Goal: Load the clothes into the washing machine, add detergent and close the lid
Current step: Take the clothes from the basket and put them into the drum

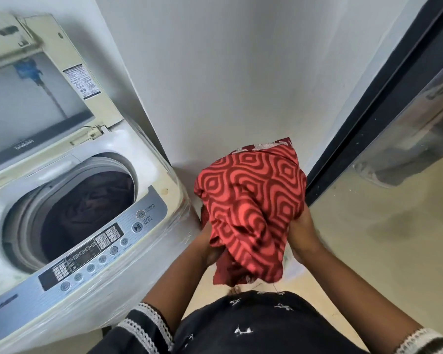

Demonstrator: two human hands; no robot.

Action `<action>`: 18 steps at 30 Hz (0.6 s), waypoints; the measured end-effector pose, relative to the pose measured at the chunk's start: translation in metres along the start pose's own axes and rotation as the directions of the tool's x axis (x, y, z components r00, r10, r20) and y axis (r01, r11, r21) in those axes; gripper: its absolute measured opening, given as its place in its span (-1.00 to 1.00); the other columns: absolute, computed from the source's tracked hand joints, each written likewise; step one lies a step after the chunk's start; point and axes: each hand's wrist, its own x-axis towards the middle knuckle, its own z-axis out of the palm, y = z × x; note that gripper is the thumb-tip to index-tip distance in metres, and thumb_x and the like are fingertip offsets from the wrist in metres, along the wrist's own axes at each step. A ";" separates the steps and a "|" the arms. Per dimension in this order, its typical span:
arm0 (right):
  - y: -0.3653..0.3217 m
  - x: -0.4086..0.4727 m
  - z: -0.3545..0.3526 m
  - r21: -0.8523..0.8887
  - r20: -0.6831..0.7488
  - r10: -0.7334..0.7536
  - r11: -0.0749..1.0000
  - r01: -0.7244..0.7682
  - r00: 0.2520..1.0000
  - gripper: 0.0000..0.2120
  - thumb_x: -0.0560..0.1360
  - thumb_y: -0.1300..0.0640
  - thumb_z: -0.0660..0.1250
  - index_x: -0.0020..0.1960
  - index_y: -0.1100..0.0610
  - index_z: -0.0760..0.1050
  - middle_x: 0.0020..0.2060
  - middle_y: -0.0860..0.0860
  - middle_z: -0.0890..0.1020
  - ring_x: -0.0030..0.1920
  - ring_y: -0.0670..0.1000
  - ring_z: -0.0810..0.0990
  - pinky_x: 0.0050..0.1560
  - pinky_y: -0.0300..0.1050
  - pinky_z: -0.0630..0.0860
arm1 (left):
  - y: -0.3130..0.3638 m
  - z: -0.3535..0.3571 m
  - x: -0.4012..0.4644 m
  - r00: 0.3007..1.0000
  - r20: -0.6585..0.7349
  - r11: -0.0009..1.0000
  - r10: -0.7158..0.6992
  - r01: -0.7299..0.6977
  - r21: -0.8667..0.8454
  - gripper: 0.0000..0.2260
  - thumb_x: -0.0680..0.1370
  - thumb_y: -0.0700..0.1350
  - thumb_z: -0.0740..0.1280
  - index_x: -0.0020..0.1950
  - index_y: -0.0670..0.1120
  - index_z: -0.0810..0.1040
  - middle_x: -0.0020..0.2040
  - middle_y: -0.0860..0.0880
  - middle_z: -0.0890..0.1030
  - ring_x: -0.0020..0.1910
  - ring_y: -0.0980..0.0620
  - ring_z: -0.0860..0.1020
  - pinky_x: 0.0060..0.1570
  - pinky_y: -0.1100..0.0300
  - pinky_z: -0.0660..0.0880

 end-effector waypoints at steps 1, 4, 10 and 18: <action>0.001 0.002 -0.004 -0.066 -0.033 -0.045 0.997 0.043 0.998 -0.49 0.42 0.13 0.42 0.35 0.03 0.43 0.14 -0.16 0.61 0.09 -0.24 0.61 0.19 -0.20 0.54 | 0.000 -0.001 -0.006 0.998 0.032 0.997 0.057 -0.059 0.044 -0.74 0.72 -0.16 0.03 0.35 -0.13 0.40 0.30 -0.22 0.53 -0.24 0.09 0.62 -0.40 0.36 0.55; -0.007 0.006 -0.017 -0.379 -0.087 -0.164 0.918 0.120 0.983 -0.39 0.32 0.17 0.39 0.38 -0.01 0.43 0.00 -0.19 0.61 0.00 -0.20 0.60 0.04 -0.26 0.51 | 0.013 -0.016 0.003 0.900 0.280 0.671 0.334 -0.436 0.600 -0.39 0.61 -0.05 0.32 0.55 0.12 0.05 0.51 -0.14 0.31 0.25 0.14 0.52 0.24 0.15 0.51; -0.028 0.002 -0.016 -0.822 0.104 -0.270 0.518 0.236 0.957 -0.55 0.32 0.12 0.43 0.19 -0.03 0.47 -0.23 -0.08 0.61 -0.24 0.08 0.57 -0.25 -0.14 0.42 | 0.003 -0.023 0.007 0.595 0.697 0.014 0.401 -0.764 0.645 0.31 0.23 0.12 0.64 0.53 0.23 -0.40 0.54 0.23 -0.35 0.58 0.06 -0.28 0.54 -0.11 -0.02; -0.049 -0.015 0.003 -0.707 0.506 -0.205 0.457 0.539 0.838 -0.40 0.32 -0.01 0.47 0.30 -0.01 0.35 -0.10 -0.15 0.52 -0.09 -0.05 0.56 -0.17 -0.23 0.40 | 0.007 -0.018 0.022 0.361 0.516 -0.076 0.777 -0.760 0.646 -0.53 0.36 -0.17 0.53 0.21 -0.01 0.47 0.02 0.10 0.63 -0.06 0.16 0.60 -0.11 0.16 0.59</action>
